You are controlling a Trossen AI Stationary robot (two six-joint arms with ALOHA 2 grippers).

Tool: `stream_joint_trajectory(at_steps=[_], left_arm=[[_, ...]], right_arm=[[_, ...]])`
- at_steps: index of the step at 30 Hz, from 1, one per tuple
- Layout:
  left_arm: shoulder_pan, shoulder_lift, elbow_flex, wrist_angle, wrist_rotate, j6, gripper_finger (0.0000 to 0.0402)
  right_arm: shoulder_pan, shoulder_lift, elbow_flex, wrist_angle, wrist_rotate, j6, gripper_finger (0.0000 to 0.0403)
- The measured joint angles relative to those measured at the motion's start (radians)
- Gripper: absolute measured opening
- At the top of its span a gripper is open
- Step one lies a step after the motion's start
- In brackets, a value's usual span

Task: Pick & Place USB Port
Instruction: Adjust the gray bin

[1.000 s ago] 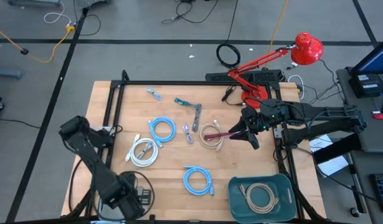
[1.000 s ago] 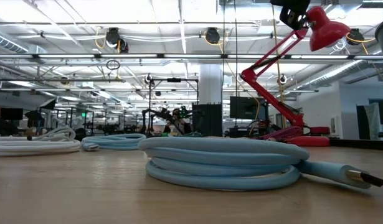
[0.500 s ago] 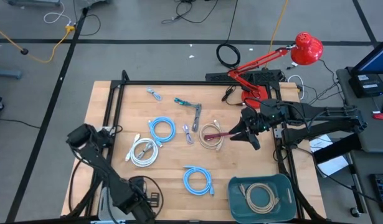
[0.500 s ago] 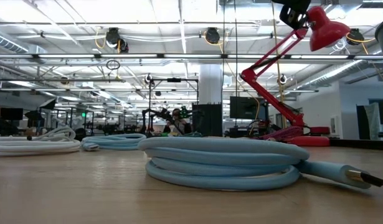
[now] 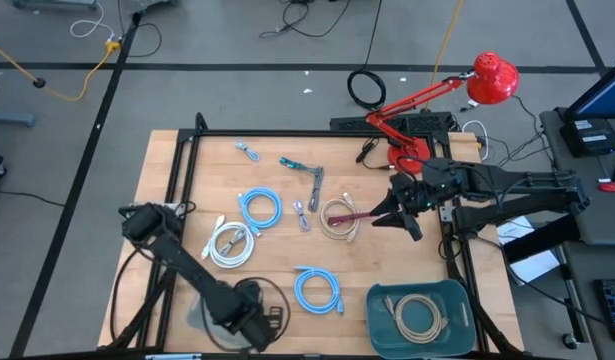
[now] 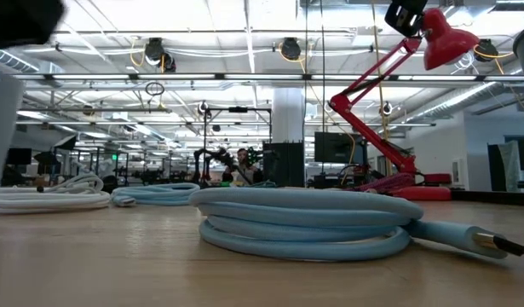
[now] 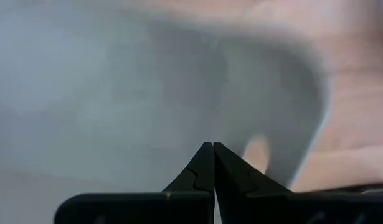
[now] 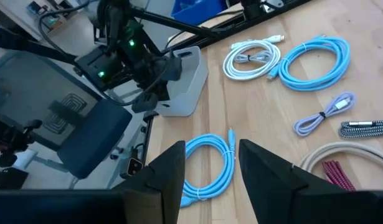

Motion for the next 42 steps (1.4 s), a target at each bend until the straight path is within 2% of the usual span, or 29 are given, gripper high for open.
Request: stream_joint_trajectory(at_steps=[13,19,30,33,37,39,42], left_arm=[[0.211,0.0,0.013,0.211,-0.055,0.355,0.0],[0.263,0.0,0.025,0.282,-0.061,0.446,0.0],[0.319,-0.002,0.163,0.296,-0.123,0.608,0.0],[0.308,0.0,0.222,0.151,-0.18,0.601,0.0],[0.284,0.0,0.339,-0.309,-0.268,0.438,0.0],[0.268,-0.001,0.375,-0.507,-0.257,0.329,0.0],[0.212,-0.018,0.378,-0.659,-0.179,0.19,0.0]], right_arm=[[0.0,0.0,0.0,0.0,0.001,-0.001,0.0144],[0.0,-0.009,0.0,-0.014,0.004,-0.001,0.0144],[-0.001,-0.009,0.0,-0.01,0.034,-0.004,0.0144],[-0.001,-0.009,0.0,-0.01,0.034,0.003,0.0144],[-0.001,-0.009,0.0,-0.01,0.034,0.01,0.0144],[-0.001,-0.009,0.0,-0.009,0.034,0.019,0.0144],[0.0,-0.01,0.0,-0.008,0.03,0.023,0.0144]])
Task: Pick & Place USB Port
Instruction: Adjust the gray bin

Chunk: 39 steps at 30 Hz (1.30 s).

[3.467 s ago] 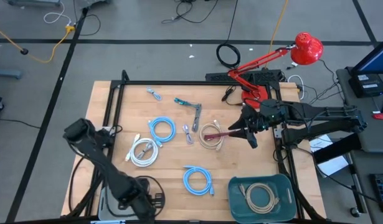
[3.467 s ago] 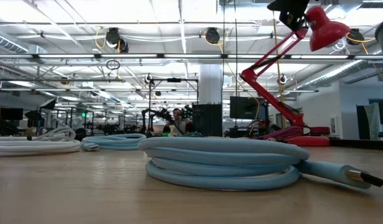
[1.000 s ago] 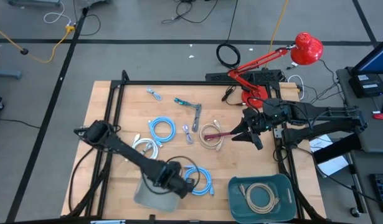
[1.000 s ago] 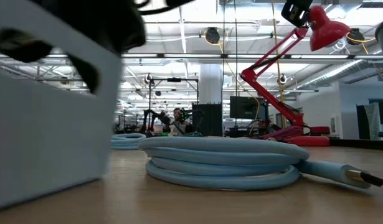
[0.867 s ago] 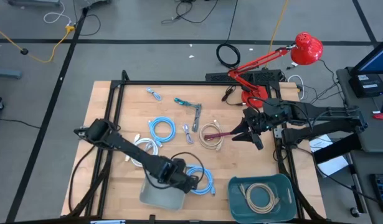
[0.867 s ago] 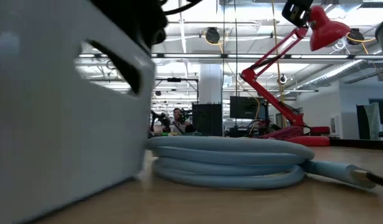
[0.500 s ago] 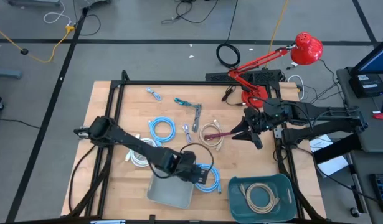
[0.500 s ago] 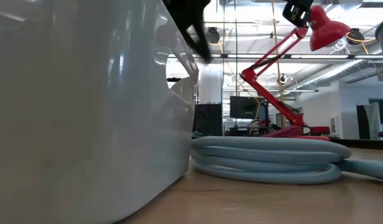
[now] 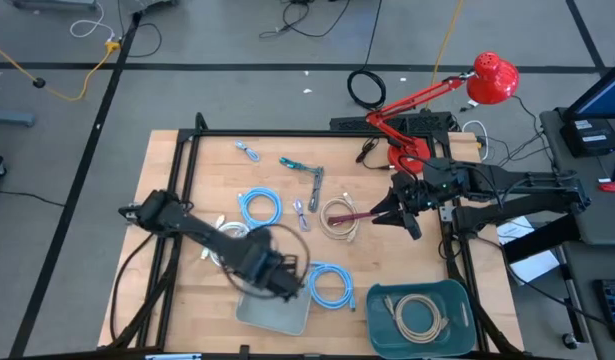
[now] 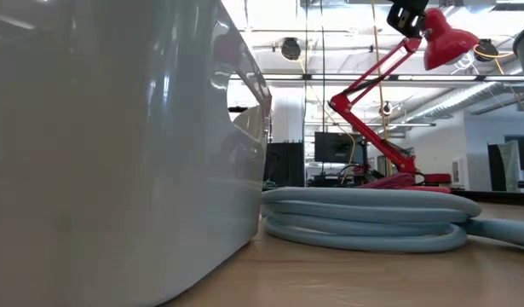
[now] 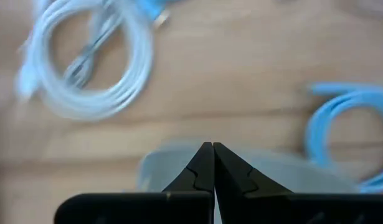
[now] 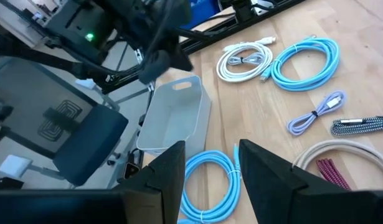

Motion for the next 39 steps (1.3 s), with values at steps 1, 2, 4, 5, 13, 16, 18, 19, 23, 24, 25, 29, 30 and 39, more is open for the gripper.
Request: stream_joint_trajectory(at_steps=[1,2,4,5,13,16,18,19,23,24,25,29,30,39], left_arm=[[-0.028,-0.01,-0.01,-0.003,0.022,-0.044,0.0],[-0.058,-0.016,-0.019,-0.002,0.04,-0.097,0.0],[-0.142,-0.029,-0.029,-0.004,0.051,-0.248,0.0],[-0.185,-0.031,-0.033,-0.003,0.05,-0.336,0.0],[-0.292,-0.009,-0.089,0.014,0.221,-0.468,0.0],[-0.263,-0.008,-0.14,0.011,0.199,-0.451,0.0],[-0.242,-0.01,-0.187,0.022,0.195,-0.451,0.0],[-0.233,-0.009,-0.212,0.032,0.202,-0.452,0.0],[-0.2,-0.009,-0.321,0.111,0.218,-0.44,0.0],[-0.194,-0.009,-0.351,0.155,0.217,-0.427,0.0],[-0.189,-0.008,-0.38,0.21,0.218,-0.419,0.0],[-0.182,-0.009,-0.48,0.411,0.221,-0.405,0.0],[-0.183,-0.01,-0.491,0.448,0.215,-0.405,0.0],[-0.197,-0.011,-0.433,0.512,0.155,-0.397,0.0]], right_arm=[[0.0,-0.001,0.0,-0.002,-0.001,0.001,0.0144],[0.0,-0.003,0.0,-0.004,-0.002,0.004,0.0144],[0.0,-0.008,0.0,-0.014,-0.003,0.002,0.0144],[0.0,-0.009,0.0,-0.017,-0.003,-0.001,0.0144],[0.0,-0.009,0.0,-0.002,-0.002,-0.035,0.0144],[0.0,-0.009,0.0,0.016,-0.003,-0.029,0.0144],[0.0,-0.009,0.0,0.023,-0.004,-0.02,0.0144],[0.0,-0.01,0.0,0.022,-0.004,-0.015,0.0144],[0.0,-0.013,0.0,0.02,-0.036,-0.003,0.0144],[0.0,-0.014,0.0,0.017,-0.053,0.003,0.0144],[0.001,-0.015,0.0,0.015,-0.058,0.008,0.0144],[0.021,-0.031,0.0,-0.005,-0.053,0.026,0.0144],[0.026,-0.036,0.0,-0.006,-0.051,0.026,0.0144],[0.035,-0.045,0.0,-0.023,-0.019,0.024,0.0144]])
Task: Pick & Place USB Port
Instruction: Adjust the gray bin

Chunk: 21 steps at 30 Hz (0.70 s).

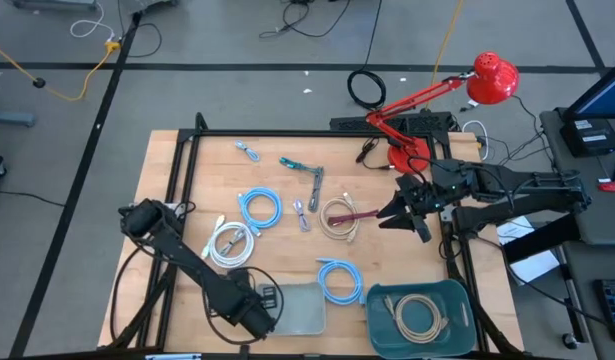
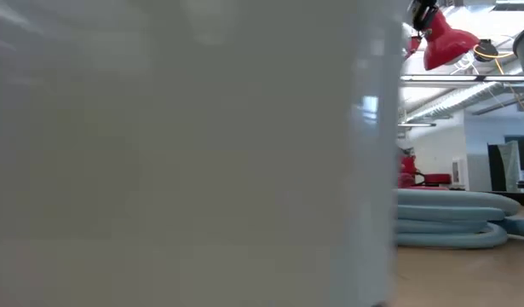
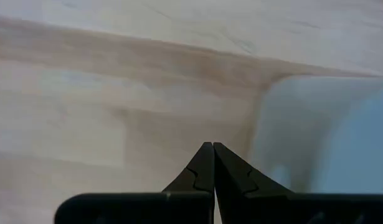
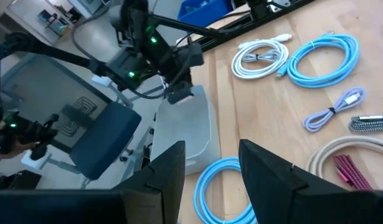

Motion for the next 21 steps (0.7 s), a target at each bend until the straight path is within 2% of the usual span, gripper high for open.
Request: stream_joint_trajectory(at_steps=[6,8,10,12,15,18,21], left_arm=[[-0.037,0.0,0.075,-0.01,-0.004,-0.017,0.0],[-0.051,0.0,0.105,-0.093,0.017,-0.044,0.0],[-0.057,-0.001,0.145,-0.222,0.069,-0.054,0.0],[-0.051,-0.001,0.176,-0.367,0.074,-0.056,0.0],[0.003,-0.027,0.195,-0.489,-0.027,-0.02,0.0],[0.095,-0.075,0.198,-0.461,-0.186,0.096,0.0],[0.205,-0.078,0.196,-0.396,-0.245,0.285,0.0]], right_arm=[[0.0,0.0,0.0,-0.006,0.046,-0.017,0.0144],[0.0,0.0,0.0,-0.006,0.046,-0.025,0.0144],[0.0,0.002,0.0,-0.005,0.046,-0.028,0.0144],[0.0,0.004,0.0,-0.005,0.046,-0.028,0.0144],[0.0,0.008,0.0,-0.005,0.046,-0.028,0.0144],[0.0,0.012,0.0,-0.005,0.046,-0.028,0.0144],[0.0,0.012,0.0,-0.004,0.046,-0.028,0.0144]])
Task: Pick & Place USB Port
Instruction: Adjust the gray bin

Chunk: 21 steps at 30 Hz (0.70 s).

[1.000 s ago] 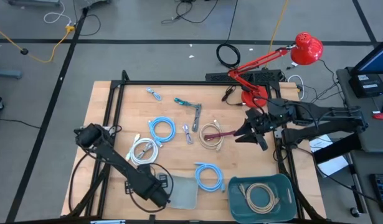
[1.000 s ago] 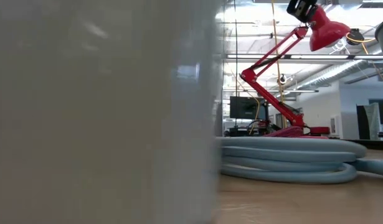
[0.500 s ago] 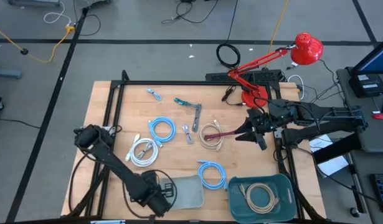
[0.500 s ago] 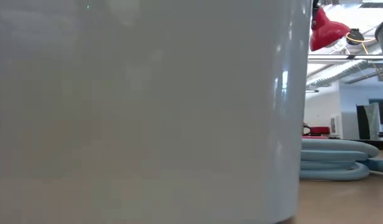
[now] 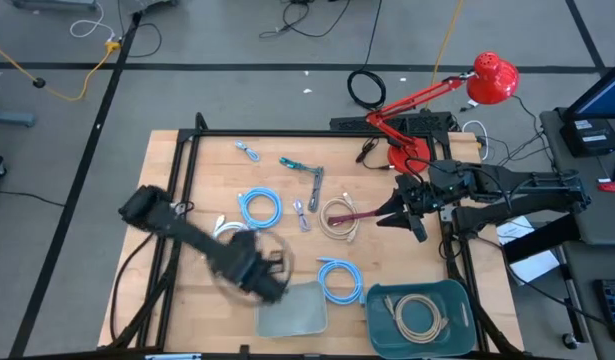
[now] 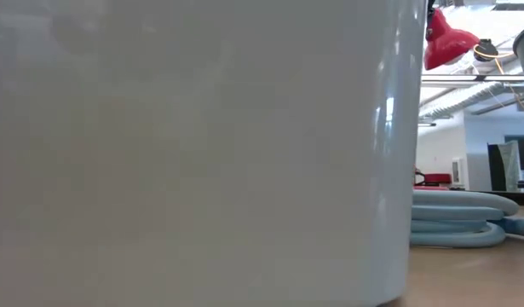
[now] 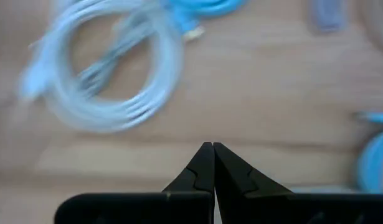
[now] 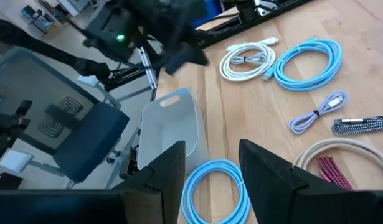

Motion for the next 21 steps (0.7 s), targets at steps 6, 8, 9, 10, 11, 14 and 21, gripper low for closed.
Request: stream_joint_trajectory(at_steps=[6,8,9,10,11,14,21], left_arm=[[0.169,0.01,-0.026,0.169,-0.001,0.33,0.0],[0.203,0.019,-0.047,0.227,0.014,0.393,0.0],[0.215,0.022,-0.059,0.245,0.027,0.415,0.0],[0.225,0.023,-0.072,0.262,0.037,0.435,0.0],[0.233,0.022,-0.09,0.29,0.047,0.453,0.0],[0.238,0.022,-0.148,0.389,0.093,0.472,0.0],[0.188,0.022,-0.232,0.552,0.157,0.458,0.0]], right_arm=[[0.0,0.0,0.0,-0.002,-0.001,0.004,0.0144],[0.0,0.0,0.0,-0.006,-0.003,0.013,0.0144],[0.0,-0.002,0.0,-0.011,-0.004,0.017,0.0144],[0.0,-0.002,0.0,-0.015,-0.004,0.02,0.0144],[0.0,-0.003,0.0,-0.017,-0.004,0.021,0.0144],[0.008,-0.011,0.0,-0.037,-0.003,0.021,0.0144],[0.025,-0.015,0.0,-0.047,-0.001,0.021,0.0144]])
